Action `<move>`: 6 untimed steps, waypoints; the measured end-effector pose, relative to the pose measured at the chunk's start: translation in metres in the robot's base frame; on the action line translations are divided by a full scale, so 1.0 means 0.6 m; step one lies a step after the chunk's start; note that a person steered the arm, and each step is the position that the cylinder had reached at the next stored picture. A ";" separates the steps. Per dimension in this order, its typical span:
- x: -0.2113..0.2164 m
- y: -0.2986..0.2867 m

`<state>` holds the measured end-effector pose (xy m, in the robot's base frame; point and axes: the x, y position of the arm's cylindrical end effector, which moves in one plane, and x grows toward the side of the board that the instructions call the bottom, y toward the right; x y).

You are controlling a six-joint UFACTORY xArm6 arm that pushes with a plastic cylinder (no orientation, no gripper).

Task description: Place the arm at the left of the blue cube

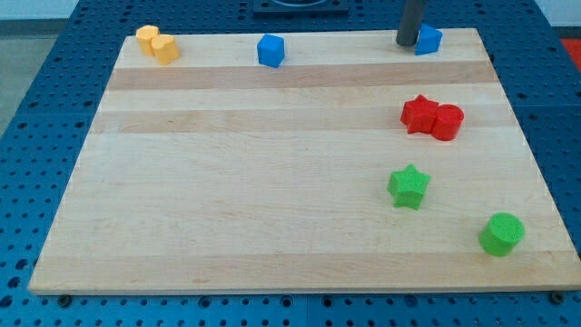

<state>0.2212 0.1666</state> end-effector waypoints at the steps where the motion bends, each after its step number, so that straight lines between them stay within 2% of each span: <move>1: 0.046 -0.051; 2: 0.107 -0.112; 3: 0.125 -0.197; 6: 0.129 -0.419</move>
